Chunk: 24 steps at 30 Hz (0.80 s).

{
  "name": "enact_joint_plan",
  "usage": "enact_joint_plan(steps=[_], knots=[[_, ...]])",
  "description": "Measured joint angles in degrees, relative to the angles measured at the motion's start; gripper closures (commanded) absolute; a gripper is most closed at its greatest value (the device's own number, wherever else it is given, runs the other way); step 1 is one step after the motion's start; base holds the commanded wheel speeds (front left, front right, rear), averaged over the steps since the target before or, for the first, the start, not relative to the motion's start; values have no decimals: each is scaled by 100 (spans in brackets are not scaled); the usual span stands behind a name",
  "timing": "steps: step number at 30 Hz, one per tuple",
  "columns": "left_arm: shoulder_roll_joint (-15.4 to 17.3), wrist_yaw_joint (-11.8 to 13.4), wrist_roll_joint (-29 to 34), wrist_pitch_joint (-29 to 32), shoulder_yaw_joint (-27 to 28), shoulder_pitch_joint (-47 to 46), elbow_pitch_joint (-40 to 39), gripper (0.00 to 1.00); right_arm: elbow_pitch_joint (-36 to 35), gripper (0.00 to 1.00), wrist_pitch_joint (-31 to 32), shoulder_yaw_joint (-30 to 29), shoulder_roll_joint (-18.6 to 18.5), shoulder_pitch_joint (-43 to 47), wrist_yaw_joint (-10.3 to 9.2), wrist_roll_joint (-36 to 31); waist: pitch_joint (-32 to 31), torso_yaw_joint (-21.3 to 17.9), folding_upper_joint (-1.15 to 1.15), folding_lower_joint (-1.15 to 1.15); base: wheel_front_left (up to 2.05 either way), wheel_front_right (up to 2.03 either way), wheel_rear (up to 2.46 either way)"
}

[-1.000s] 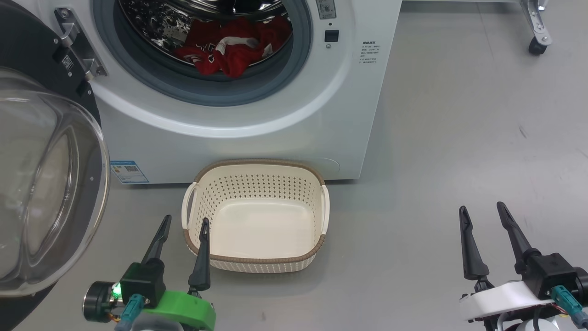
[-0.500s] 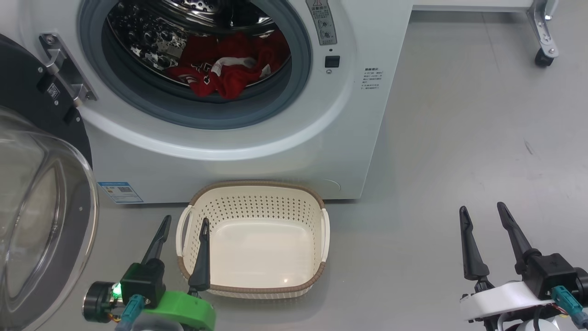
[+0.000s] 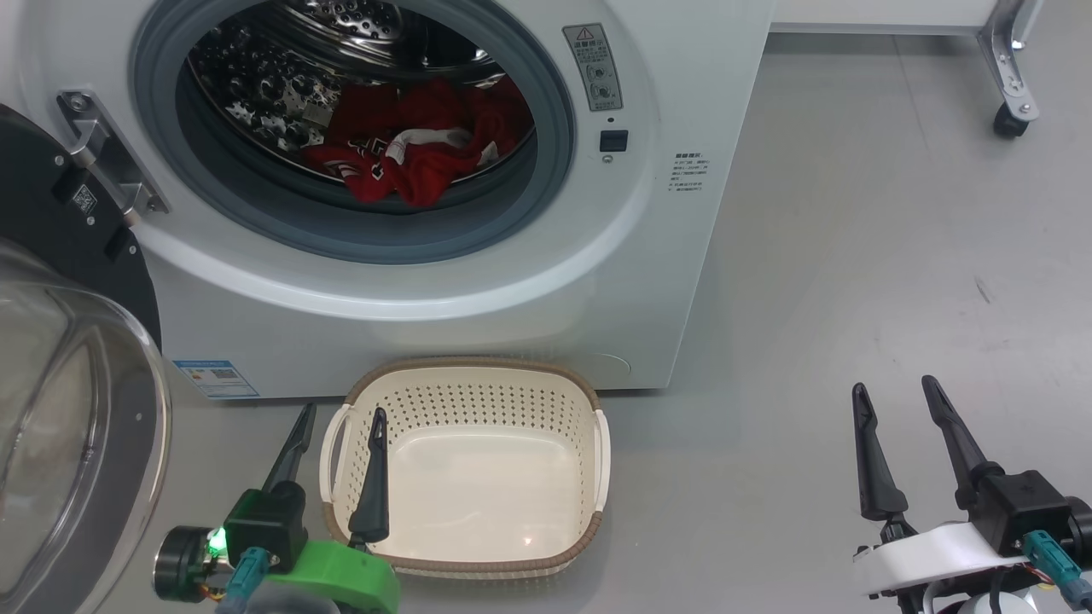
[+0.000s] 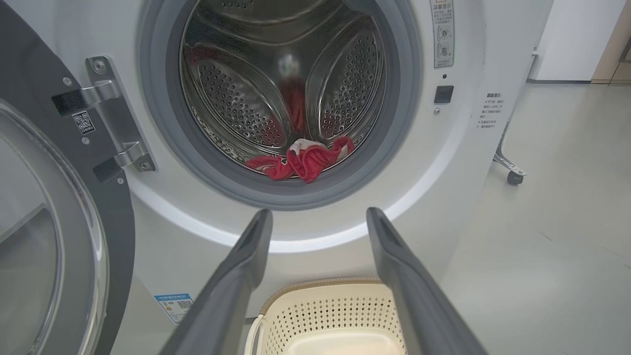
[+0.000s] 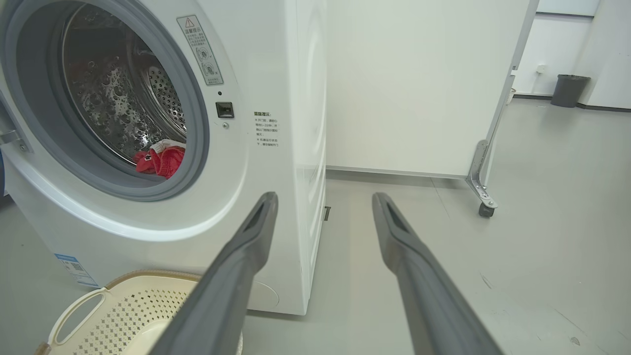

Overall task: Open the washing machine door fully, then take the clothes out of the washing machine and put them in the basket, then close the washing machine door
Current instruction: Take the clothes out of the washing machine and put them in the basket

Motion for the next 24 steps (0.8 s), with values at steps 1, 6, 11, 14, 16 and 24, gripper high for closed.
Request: enact_joint_plan(steps=[1, 6, 11, 14, 16, 24], knots=[[0, 0, 0, 1, 0, 1, 0, 0, 0, 0, 0, 0, 2, 1, 0, 0, 2, -2, 0, 0, 13, -13, 0], [0, 3, 0, 43, -2, 2, 3, 0, 0, 0, 0, 0, 5, 2, 0, 0, 17, -10, 0, 0, 3, -3, 0], [0, 12, 0, 43, -12, 2, 4, 0, 0, 0, 0, -2, 7, 3, 4, 0, 41, -11, 0, 0, 0, 0, 0], [0, 14, 0, 43, -18, 2, 5, 0, 0, 0, 0, -8, 7, 3, 5, 0, 64, -12, 0, 0, 0, 0, 0], [0, 18, 0, 43, -22, 2, 5, 0, 0, 0, 0, -14, 7, 3, 5, 0, 81, -12, 0, 0, 0, 0, 0], [7, 24, -26, 89, -219, -19, 63, 0, -60, 0, 0, -26, 2, 2, 55, -2, 217, -11, 0, 0, 0, 0, 0]])
